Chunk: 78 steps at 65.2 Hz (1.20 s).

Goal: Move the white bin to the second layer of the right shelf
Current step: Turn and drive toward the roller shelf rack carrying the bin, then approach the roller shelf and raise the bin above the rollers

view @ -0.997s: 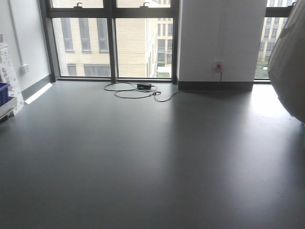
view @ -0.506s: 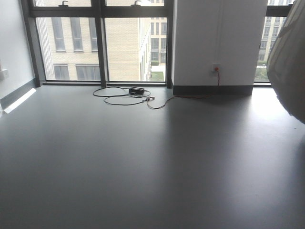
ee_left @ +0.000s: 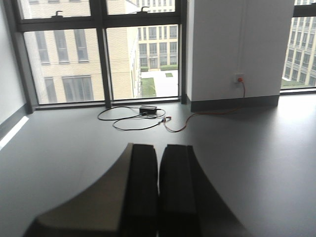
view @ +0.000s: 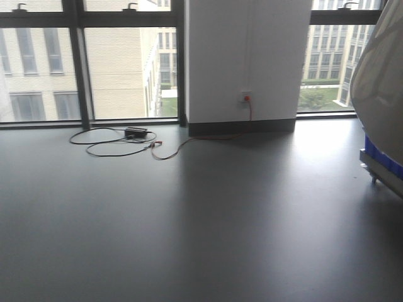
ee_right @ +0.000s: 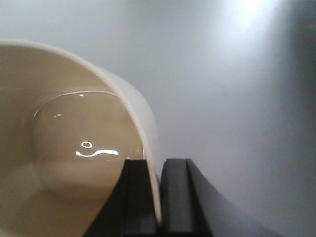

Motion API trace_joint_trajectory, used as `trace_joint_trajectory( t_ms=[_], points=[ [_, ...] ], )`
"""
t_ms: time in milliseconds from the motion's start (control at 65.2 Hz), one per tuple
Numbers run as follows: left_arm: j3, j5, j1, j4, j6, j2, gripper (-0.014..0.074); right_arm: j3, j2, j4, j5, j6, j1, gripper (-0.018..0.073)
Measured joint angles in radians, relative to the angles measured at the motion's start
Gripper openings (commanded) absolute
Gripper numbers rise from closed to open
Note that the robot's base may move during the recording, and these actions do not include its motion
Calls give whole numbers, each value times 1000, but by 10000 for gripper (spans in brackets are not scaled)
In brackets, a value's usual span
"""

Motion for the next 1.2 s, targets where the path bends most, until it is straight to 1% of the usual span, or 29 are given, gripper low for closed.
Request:
trace_joint_trajectory(
  t_ms=[1196],
  points=[
    [0, 0, 0, 0, 0, 0, 85, 0, 0, 0, 0, 0, 0, 68]
  ],
)
